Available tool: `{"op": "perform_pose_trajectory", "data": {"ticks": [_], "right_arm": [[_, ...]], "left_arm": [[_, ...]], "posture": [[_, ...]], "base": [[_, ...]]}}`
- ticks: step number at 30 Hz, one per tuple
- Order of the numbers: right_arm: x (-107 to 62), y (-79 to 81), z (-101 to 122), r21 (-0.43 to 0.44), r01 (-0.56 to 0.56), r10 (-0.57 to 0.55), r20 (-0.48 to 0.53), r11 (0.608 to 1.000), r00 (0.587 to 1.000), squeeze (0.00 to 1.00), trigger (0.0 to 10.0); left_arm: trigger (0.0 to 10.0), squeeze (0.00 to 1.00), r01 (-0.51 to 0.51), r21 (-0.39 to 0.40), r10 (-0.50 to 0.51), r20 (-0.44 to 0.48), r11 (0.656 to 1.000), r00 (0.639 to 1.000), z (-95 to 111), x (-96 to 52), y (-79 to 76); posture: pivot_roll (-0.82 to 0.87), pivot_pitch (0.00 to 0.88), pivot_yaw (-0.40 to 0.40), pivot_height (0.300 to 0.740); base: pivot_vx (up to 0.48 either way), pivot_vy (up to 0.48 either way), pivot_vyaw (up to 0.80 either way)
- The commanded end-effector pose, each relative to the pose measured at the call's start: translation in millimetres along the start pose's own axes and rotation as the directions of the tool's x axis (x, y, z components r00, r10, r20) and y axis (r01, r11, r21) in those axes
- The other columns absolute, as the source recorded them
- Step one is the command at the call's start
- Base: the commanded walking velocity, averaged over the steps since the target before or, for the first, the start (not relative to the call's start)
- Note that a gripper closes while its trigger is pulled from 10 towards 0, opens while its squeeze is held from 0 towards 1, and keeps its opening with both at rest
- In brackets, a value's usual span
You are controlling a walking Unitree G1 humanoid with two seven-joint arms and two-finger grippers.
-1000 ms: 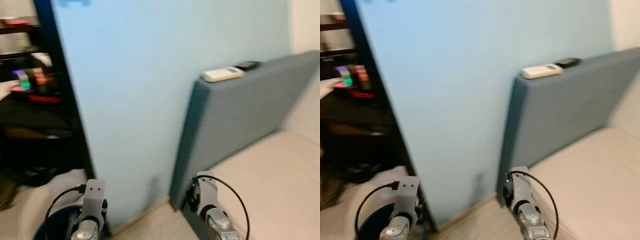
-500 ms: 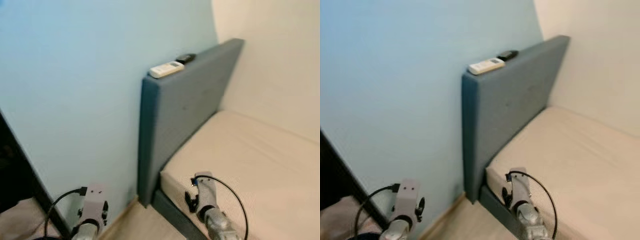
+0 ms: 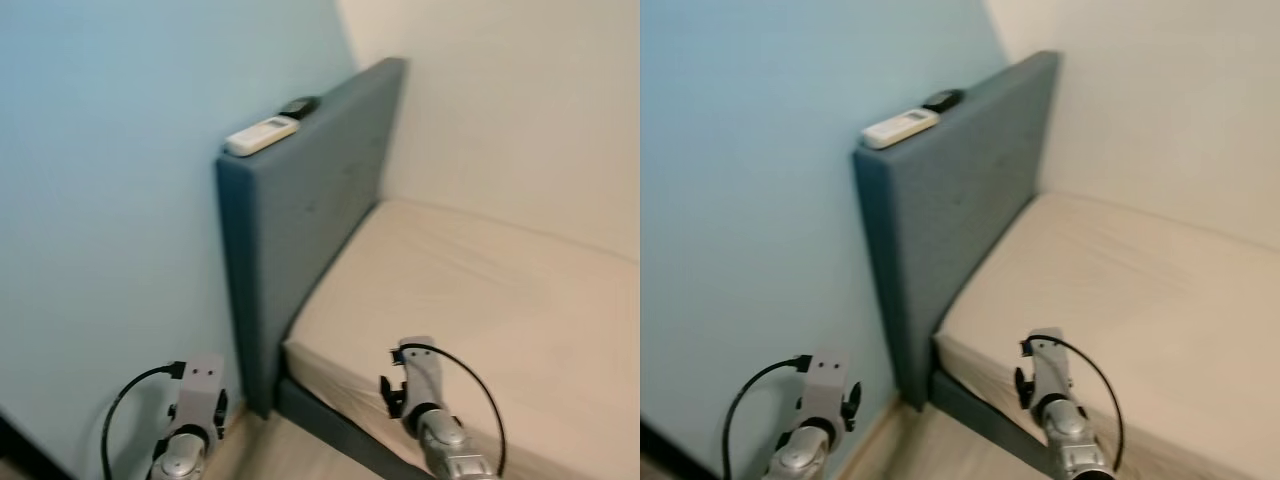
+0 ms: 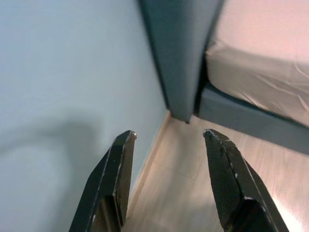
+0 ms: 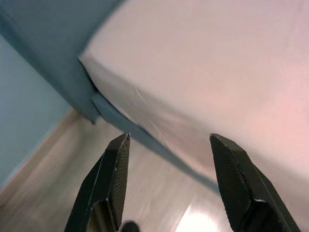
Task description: Clean up the room
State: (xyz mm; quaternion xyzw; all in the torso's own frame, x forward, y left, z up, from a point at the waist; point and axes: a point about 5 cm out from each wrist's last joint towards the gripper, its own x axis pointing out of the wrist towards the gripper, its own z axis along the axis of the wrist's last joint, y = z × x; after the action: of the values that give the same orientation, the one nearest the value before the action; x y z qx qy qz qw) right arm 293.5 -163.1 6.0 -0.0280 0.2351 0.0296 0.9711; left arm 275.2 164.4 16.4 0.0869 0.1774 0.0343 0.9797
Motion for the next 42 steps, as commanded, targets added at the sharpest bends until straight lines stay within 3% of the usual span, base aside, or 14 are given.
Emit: {"op": "perform_pose_trajectory", "data": {"ticks": [1, 9, 11, 12, 15, 22, 30, 37, 42], "right_arm": [[-1.4, -4.5, -3, 0.009, 0.017, -0.017, -0.009, 1.0, 1.0, 0.0, 10.0], [0.5, 5.1, 3, 0.001, -0.01, 0.01, 0.008, 1.0, 1.0, 0.0, 10.0], [1.5, 9.3, 2, -0.006, -0.023, 0.023, -0.001, 1.0, 1.0, 0.0, 10.0], [3.0, 14.9, 2, -0.016, -0.046, 0.046, -0.012, 0.999, 0.999, 0.0, 10.0], [3.8, 17.4, 3, -0.017, -0.058, 0.058, -0.014, 0.998, 0.998, 0.0, 10.0], [4.1, 12.1, 8, -0.003, -0.041, 0.041, 0.013, 0.999, 0.999, 0.0, 10.0], [5.8, 9.1, 12, -0.004, -0.038, 0.038, 0.026, 0.999, 0.999, 0.0, 10.0], [6.4, 7.6, 20, -0.048, -0.06, 0.063, 0.071, 0.997, 0.995, 0.0, 10.0], [6.9, 6.4, 23, -0.064, -0.059, 0.065, 0.082, 0.996, 0.995, 0.0, 10.0]], "left_arm": [[10.0, 0.0, 0.01, 0.017, -0.009, -0.021, 1.0, 1.0, -4, -0.2, -0.5], [10.0, 0.0, -0.03, -0.011, 0.03, -0.026, 0.999, 0.999, -8, -2.0, 12.2], [10.0, 0.0, -0.057, -0.022, 0.057, -0.036, 0.998, 0.998, -12, -4.0, 18.6], [10.0, 0.0, -0.126, -0.078, 0.121, -0.067, 0.989, 0.99, -20, -9.4, 27.6], [10.0, 0.0, -0.148, -0.084, 0.142, -0.073, 0.985, 0.987, -23, -11.3, 29.8], [10.0, 0.0, -0.085, -0.054, 0.083, -0.038, 0.995, 0.996, -10, -2.4, 20.9], [10.0, 0.0, -0.077, -0.093, 0.076, -0.012, 0.993, 0.997, -1, -0.1, 16.7], [10.0, 0.0, -0.11, -0.188, 0.102, -0.051, 0.976, 0.993, -5, -1.6, 13.7], [10.0, 0.0, -0.12, -0.139, 0.115, -0.045, 0.983, 0.992, -7, -3.9, 14.1]], "posture": [[0.01, 0.134, 0.004, 0.74], [0.03, 0.115, -0.031, 0.74], [0.03, 0.117, -0.041, 0.74], [0.03, 0.114, -0.066, 0.74], [0.04, 0.12, -0.067, 0.74], [0.05, 0.081, -0.022, 0.74], [0.04, 0.08, -0.008, 0.74], [0.04, 0.079, -0.018, 0.74], [0.04, 0.081, -0.026, 0.74]], "base": [[0.0, 0.0, -0.8], [0.0, 0.0, -0.8], [0.0, 0.0, -0.8], [0.0, 0.0, -0.8], [0.0, 0.0, -0.8], [0.0, 0.0, -0.8], [0.0, 0.0, -0.8], [0.0, 0.0, 0.0], [0.0, 0.0, 0.0]]}}
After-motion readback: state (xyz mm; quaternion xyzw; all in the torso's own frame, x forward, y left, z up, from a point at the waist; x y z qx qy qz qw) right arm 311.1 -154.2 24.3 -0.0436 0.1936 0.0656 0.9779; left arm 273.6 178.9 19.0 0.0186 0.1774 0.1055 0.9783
